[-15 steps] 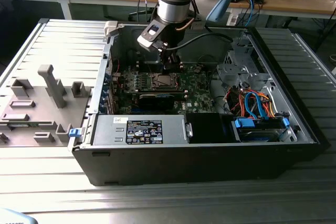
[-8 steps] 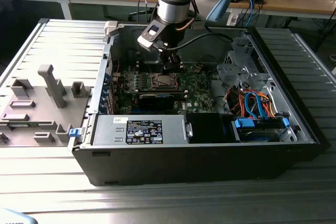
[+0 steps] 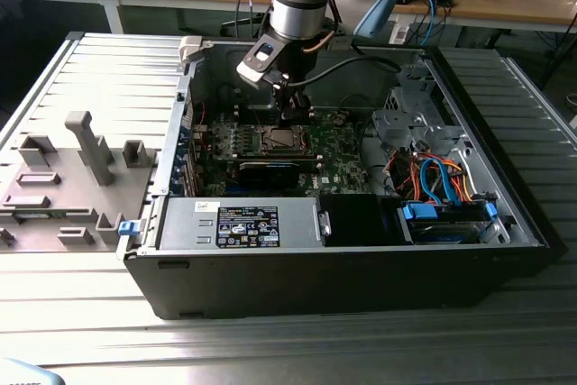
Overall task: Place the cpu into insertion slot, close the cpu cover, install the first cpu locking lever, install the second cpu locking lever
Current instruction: 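Install the first cpu locking lever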
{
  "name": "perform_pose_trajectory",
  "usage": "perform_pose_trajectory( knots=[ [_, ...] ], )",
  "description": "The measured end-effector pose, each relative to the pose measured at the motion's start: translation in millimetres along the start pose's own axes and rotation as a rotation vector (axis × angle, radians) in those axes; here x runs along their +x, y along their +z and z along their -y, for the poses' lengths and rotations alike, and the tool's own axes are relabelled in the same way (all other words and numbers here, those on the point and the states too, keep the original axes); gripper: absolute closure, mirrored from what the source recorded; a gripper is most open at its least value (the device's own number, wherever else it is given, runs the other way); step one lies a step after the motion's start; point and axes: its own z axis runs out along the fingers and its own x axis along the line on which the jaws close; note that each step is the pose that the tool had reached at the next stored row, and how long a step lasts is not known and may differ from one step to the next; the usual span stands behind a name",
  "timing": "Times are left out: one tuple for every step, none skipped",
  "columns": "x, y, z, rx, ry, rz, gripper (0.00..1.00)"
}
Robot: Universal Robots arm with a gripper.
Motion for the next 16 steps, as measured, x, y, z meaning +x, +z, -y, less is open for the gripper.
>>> perform_pose_trajectory(
  knots=[
    [0.0,0.0,0.0,-0.0001,-0.003,0.0001,0.89],
    [0.0,0.0,0.0,-0.0001,-0.004,0.0002,0.89],
    [0.0,0.0,0.0,-0.0002,-0.008,0.0004,0.89],
    [0.0,0.0,0.0,-0.0002,-0.011,0.0005,0.89],
    [0.0,0.0,0.0,-0.0003,-0.015,0.0007,0.89],
    [0.0,0.0,0.0,-0.0004,-0.018,0.0008,0.89],
    [0.0,0.0,0.0,-0.0004,-0.020,0.0009,0.89],
    [0.0,0.0,0.0,-0.0005,-0.021,0.0010,0.89],
    [0.0,0.0,0.0,-0.0005,-0.025,0.0011,0.89],
    [0.0,0.0,0.0,-0.0006,-0.028,0.0013,0.89],
    [0.0,0.0,0.0,-0.0007,-0.031,0.0014,0.89],
    [0.0,0.0,0.0,-0.0007,-0.034,0.0015,0.89],
    [0.0,0.0,0.0,-0.0008,-0.035,0.0016,0.89],
    [0.0,0.0,0.0,-0.0008,-0.037,0.0017,0.89],
    [0.0,0.0,0.0,-0.0009,-0.039,0.0017,0.89],
    [0.0,0.0,0.0,-0.0008,-0.040,0.0018,0.89]
  ],
)
